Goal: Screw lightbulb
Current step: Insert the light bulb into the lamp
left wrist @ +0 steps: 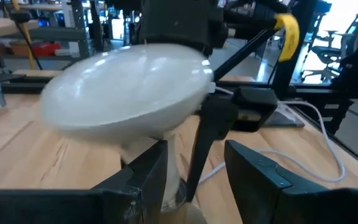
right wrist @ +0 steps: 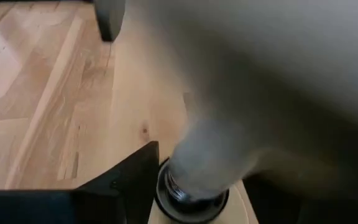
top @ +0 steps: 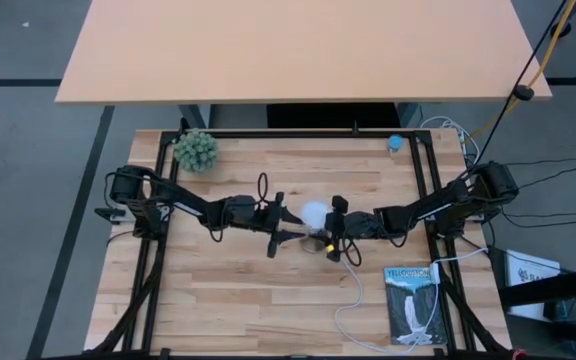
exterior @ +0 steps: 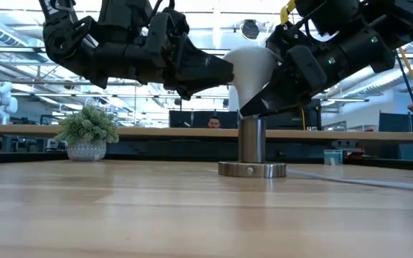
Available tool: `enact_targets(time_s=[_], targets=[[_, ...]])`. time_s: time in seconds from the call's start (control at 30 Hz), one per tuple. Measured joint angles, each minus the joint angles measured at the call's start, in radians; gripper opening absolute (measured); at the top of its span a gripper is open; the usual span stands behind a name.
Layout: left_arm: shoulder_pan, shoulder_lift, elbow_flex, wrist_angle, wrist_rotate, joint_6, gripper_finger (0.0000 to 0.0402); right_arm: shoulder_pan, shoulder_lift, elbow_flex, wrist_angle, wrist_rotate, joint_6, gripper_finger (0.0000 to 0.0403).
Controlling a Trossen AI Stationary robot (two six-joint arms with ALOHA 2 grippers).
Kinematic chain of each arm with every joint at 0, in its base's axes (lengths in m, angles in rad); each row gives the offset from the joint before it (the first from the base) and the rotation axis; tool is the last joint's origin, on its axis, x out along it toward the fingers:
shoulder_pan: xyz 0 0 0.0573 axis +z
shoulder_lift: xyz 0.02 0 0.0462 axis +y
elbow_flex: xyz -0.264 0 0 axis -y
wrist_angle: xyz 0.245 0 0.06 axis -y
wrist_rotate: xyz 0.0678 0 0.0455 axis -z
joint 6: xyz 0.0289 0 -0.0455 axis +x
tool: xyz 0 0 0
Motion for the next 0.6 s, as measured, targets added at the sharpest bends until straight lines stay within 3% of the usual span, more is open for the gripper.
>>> enact_targets(time_s=[0.33,0.6], targets=[[-0.001,0.000,0.000,-0.011,0.008,0.021,0.0165,0.000,0.000,0.000,-0.001,0.000,-0.054,0.0232],[-0.002,0.000,0.000,-0.015,0.013,0.021,0.0165,0.000,0.000,0.000,-0.001,0.004,-0.055,0.0181]])
